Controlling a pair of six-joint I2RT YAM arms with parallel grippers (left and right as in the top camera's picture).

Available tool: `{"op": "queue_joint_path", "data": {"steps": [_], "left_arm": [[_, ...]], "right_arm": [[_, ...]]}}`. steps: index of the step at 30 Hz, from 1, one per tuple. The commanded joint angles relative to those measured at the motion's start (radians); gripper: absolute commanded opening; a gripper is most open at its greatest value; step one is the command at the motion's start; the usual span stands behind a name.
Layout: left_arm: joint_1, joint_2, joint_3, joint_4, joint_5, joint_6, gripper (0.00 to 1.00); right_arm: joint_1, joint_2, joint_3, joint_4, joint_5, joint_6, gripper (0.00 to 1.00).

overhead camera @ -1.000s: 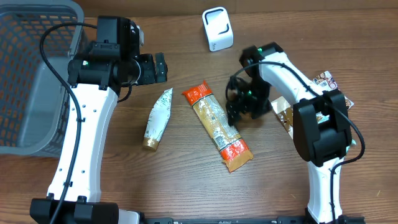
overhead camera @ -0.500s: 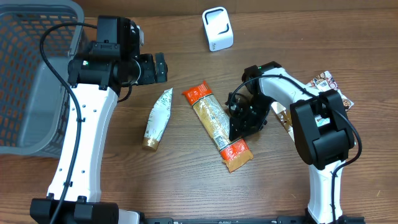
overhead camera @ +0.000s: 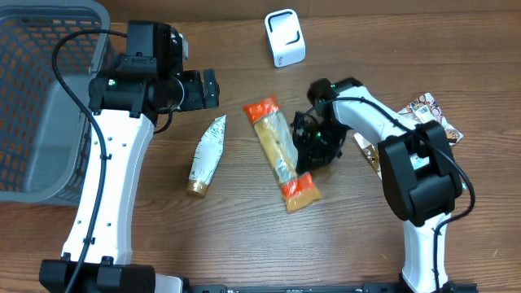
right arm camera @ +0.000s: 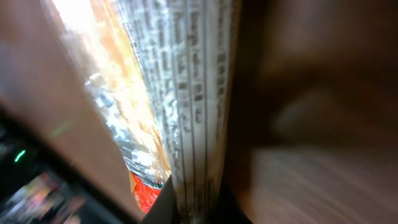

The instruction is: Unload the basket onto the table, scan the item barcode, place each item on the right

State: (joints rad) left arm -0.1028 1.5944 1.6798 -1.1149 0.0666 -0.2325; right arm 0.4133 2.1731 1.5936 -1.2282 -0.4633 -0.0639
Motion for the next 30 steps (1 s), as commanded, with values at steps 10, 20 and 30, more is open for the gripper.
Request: {"op": "queue_joint_path", "data": {"steps": [10, 20, 30], "left_arm": [[-0.002, -0.013, 0.018, 0.000, -0.003, 0.016, 1.00], [-0.002, -0.013, 0.018, 0.000, -0.003, 0.016, 0.99], [-0.002, -0.013, 0.018, 0.000, -0.003, 0.016, 1.00]], "right_arm": [[0.296, -0.169, 0.049, -0.034, 0.855, 0.431, 0.04], [0.349, -0.104, 0.044, 0.013, 0.787, 0.438, 0.66], [0.299, -0.105, 0.101, 0.016, 0.697, 0.321, 0.75]]}}
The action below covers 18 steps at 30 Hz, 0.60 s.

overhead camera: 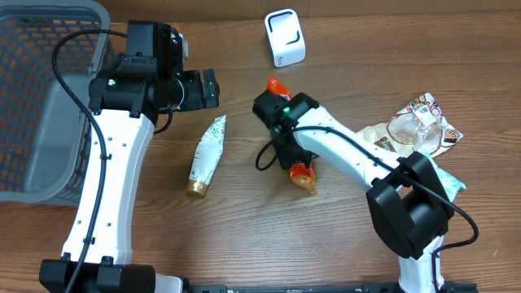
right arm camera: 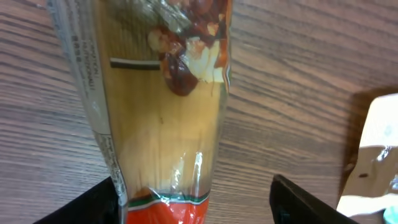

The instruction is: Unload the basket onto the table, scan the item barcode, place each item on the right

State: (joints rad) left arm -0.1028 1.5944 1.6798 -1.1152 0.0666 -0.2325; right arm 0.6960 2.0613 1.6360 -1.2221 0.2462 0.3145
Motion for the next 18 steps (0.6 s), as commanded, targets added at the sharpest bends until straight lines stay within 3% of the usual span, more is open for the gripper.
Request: {"op": "queue_joint_path", "data": {"steps": [1, 12, 18], "left_arm": [[-0.002, -0.013, 0.018, 0.000, -0.003, 0.016, 1.00], [-0.002, -0.013, 0.018, 0.000, -0.003, 0.016, 1.00], [-0.002, -0.013, 0.018, 0.000, -0.003, 0.016, 1.00]], "right_arm": [[0.021, 0.007, 0.067, 0.014, -0.013, -0.057, 0.76], [0.055, 0.016, 0.072, 0.112, -0.012, -0.079, 0.78], [0.070, 0.062, 0.072, 0.126, 0.117, -0.084, 0.82]]}}
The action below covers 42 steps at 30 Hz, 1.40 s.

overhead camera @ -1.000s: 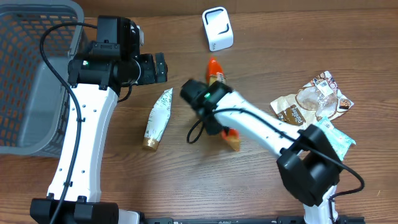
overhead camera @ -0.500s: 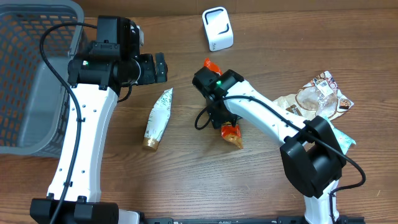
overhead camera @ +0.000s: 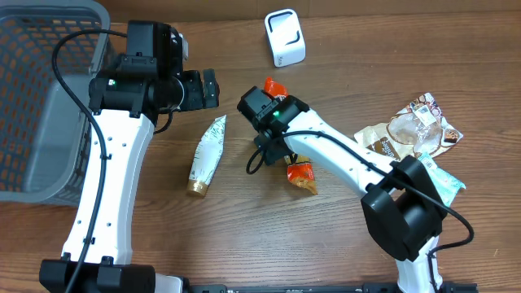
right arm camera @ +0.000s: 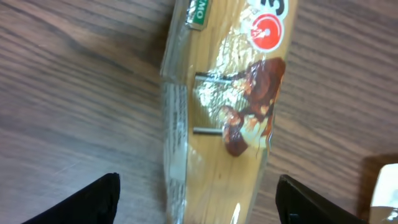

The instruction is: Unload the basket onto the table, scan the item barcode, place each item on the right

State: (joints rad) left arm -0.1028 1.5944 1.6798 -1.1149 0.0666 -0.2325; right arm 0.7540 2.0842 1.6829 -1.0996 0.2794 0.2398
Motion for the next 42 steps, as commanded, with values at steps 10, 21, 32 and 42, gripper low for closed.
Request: {"op": "queue_joint_path", "data": {"steps": [10, 21, 32, 42], "left_arm": [[-0.002, -0.013, 0.018, 0.000, -0.003, 0.016, 1.00], [-0.002, -0.013, 0.018, 0.000, -0.003, 0.016, 1.00], [-0.002, -0.013, 0.018, 0.000, -0.003, 0.016, 1.00], [-0.002, -0.013, 0.018, 0.000, -0.003, 0.016, 1.00]], "right_arm": [[0.011, 0.124, 0.025, -0.010, 0.169, -0.009, 0.77], [0.004, 0.112, 0.026, -0.014, 0.119, -0.005, 0.05], [-0.191, -0.053, 0.047, -0.013, -0.487, -0.135, 0.04], [-0.512, -0.147, 0.047, -0.012, -1.446, -0.389, 0.04]]}}
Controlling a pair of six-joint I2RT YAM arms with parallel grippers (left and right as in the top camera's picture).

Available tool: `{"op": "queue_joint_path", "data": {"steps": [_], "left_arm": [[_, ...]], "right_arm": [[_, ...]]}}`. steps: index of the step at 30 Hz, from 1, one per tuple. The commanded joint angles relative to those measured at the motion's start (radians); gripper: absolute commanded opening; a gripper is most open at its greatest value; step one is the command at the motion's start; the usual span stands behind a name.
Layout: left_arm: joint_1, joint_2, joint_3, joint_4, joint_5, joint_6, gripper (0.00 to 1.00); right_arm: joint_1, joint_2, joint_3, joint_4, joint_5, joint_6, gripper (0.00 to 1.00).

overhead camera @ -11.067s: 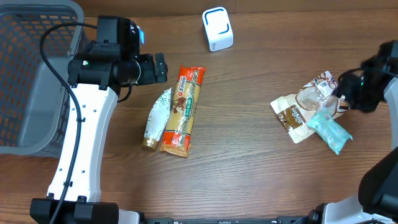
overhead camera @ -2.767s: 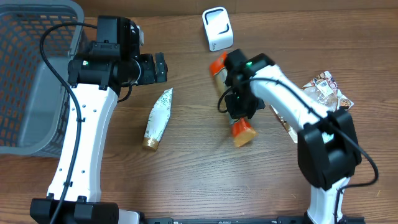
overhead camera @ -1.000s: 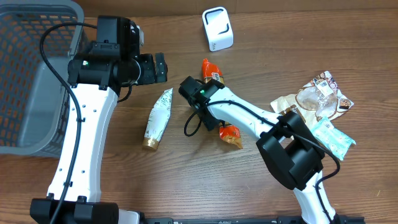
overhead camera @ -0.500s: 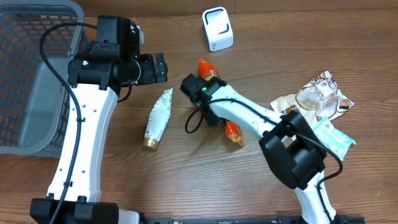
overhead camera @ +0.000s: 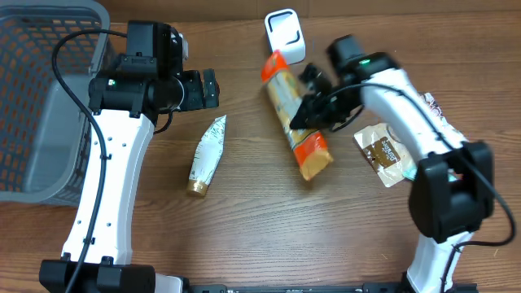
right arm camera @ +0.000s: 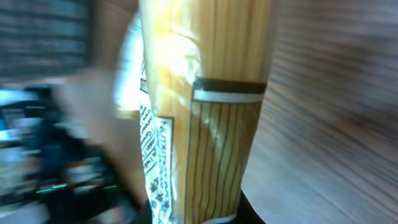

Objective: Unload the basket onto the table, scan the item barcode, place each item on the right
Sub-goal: 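Hold the spaghetti pack against the white scanner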

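Observation:
A long clear packet of spaghetti (overhead camera: pixel 291 122) with orange ends hangs tilted over the table, its upper end just under the white scanner (overhead camera: pixel 285 37). My right gripper (overhead camera: pixel 316 110) is shut on its middle. In the right wrist view the packet (right arm camera: pixel 211 112) fills the centre, blurred, with the gripper (right arm camera: pixel 199 214) clamped round it at the bottom edge. My left gripper (overhead camera: pixel 201 88) stands open at the back left, well apart from the packet, with nothing in it.
A cream tube (overhead camera: pixel 207 155) lies left of centre. A grey basket (overhead camera: pixel 41 98) takes up the far left. A brown snack packet (overhead camera: pixel 387 153) lies to the right, with another packet (overhead camera: pixel 435 110) partly behind the right arm.
My right gripper was open above the spaghetti packet lying on the table. Now it is shut on the packet, which is further back and right, near the scanner. The left arm is unchanged.
First my right gripper was low at the packet's right side, the packet lying in mid-table. Then it stood open over the packet, from the left side, at two moments. Now it holds the packet tilted with its top end by the scanner.

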State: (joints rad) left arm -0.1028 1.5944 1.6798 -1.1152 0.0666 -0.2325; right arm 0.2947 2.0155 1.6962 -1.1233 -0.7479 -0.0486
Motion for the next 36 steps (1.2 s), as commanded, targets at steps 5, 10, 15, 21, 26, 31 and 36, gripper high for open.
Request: {"op": "queue_joint_path", "data": {"steps": [5, 10, 15, 21, 26, 31, 36], "left_arm": [[-0.002, -0.013, 0.018, 0.000, -0.003, 0.016, 1.00], [-0.002, -0.013, 0.018, 0.000, -0.003, 0.016, 1.00], [-0.002, -0.013, 0.018, 0.000, -0.003, 0.016, 1.00], [-0.002, -0.013, 0.018, 0.000, -0.003, 0.016, 1.00], [-0.002, -0.013, 0.018, 0.000, -0.003, 0.016, 1.00], [-0.002, -0.013, 0.018, 0.000, -0.003, 0.016, 1.00], [-0.002, -0.013, 0.018, 0.000, -0.003, 0.016, 1.00]], "right_arm": [[-0.127, -0.079, 0.034, 0.041, -0.665, -0.109, 0.04], [-0.163, -0.079, 0.034, 0.068, -0.773, -0.104, 0.04], [-0.161, -0.080, 0.036, 0.138, -0.682, 0.023, 0.04], [-0.102, -0.082, 0.179, 0.164, -0.344, 0.173, 0.04], [0.013, -0.082, 0.372, 0.160, 0.220, 0.172, 0.04], [0.148, -0.054, 0.378, 0.283, 0.792, 0.069, 0.04], [0.210, 0.035, 0.377, 0.443, 1.055, -0.179, 0.04]]}}
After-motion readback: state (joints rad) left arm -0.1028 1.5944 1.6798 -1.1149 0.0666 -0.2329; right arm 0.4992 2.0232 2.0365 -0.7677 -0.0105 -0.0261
